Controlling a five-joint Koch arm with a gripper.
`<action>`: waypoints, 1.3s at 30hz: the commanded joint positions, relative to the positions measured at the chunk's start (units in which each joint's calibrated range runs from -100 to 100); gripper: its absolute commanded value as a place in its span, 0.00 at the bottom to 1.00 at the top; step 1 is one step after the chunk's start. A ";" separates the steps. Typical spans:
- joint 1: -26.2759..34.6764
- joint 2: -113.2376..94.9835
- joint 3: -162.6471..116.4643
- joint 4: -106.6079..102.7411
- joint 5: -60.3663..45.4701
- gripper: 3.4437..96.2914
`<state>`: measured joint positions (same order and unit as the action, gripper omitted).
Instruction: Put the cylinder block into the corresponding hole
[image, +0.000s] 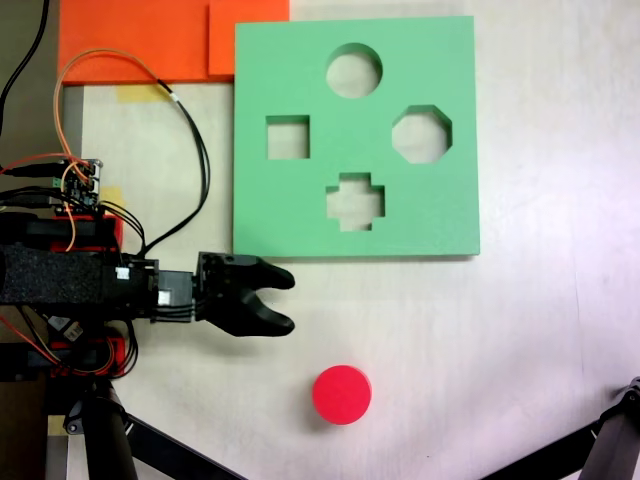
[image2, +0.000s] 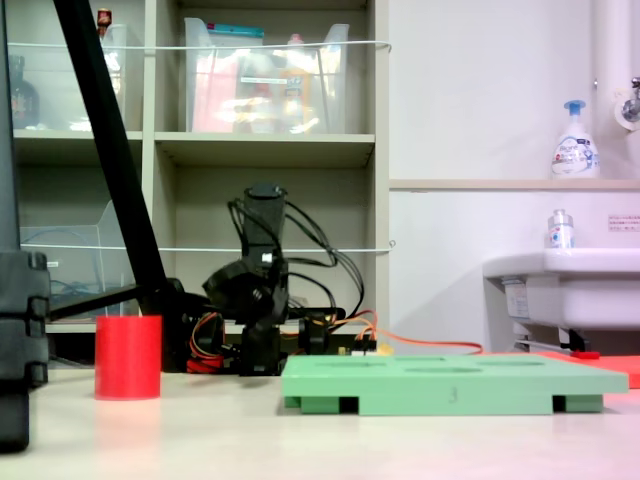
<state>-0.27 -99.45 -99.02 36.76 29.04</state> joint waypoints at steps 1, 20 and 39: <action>0.49 -0.55 -0.68 11.24 14.46 0.52; -2.10 10.49 -0.98 32.52 20.46 0.86; -8.25 90.65 22.25 63.24 21.10 0.97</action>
<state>-8.08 -10.12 -78.64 93.25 49.55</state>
